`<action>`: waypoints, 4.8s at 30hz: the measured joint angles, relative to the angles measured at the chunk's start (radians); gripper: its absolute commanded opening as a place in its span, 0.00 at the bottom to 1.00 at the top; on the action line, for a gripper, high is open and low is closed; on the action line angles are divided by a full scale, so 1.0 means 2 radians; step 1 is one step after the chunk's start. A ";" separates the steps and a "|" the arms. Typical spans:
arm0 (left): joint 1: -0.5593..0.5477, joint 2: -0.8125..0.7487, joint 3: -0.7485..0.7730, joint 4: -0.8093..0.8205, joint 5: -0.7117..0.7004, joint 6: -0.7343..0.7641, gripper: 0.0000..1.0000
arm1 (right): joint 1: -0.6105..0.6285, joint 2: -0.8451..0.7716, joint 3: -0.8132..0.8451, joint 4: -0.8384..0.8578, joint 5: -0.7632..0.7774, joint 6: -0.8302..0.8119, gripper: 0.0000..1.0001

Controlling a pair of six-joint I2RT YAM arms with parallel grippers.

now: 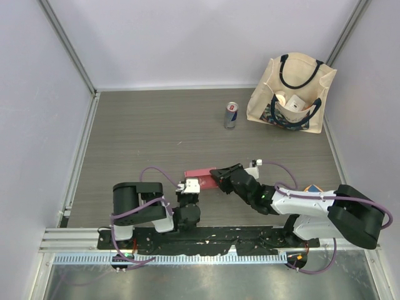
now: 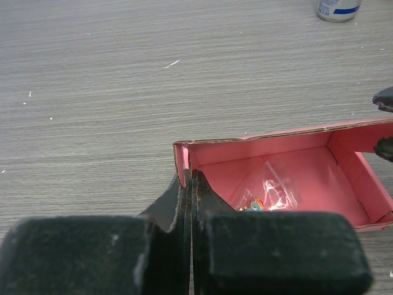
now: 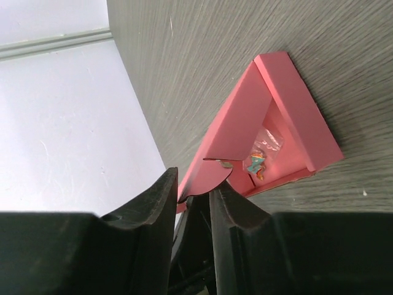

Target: Fold the paper box

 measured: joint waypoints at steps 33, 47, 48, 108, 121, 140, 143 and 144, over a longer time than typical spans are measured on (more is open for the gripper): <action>-0.205 -0.649 0.002 -0.445 0.039 -0.090 0.53 | 0.023 0.037 -0.044 0.104 0.046 -0.027 0.18; 0.043 -0.393 0.163 -0.765 0.310 -0.257 0.61 | 0.025 0.059 -0.079 0.134 0.047 -0.036 0.19; 0.056 -0.390 0.157 -0.765 0.328 -0.264 0.61 | 0.025 0.060 -0.082 0.135 0.047 -0.036 0.20; 0.258 -0.501 -0.004 -0.664 0.631 -0.404 0.74 | -0.216 0.139 -0.008 0.138 -0.430 -0.555 0.23; 0.269 -0.408 -0.028 -0.609 0.674 -0.446 0.73 | -0.216 0.139 -0.033 0.180 -0.406 -0.534 0.15; 0.316 -0.399 -0.038 -0.565 0.702 -0.446 0.78 | -0.235 0.151 -0.040 0.206 -0.399 -0.524 0.12; 0.317 -0.365 -0.035 -0.537 0.721 -0.448 0.68 | -0.236 0.151 -0.040 0.207 -0.399 -0.524 0.12; 0.317 -0.354 -0.035 -0.526 0.727 -0.452 0.65 | -0.236 0.151 -0.040 0.208 -0.399 -0.524 0.12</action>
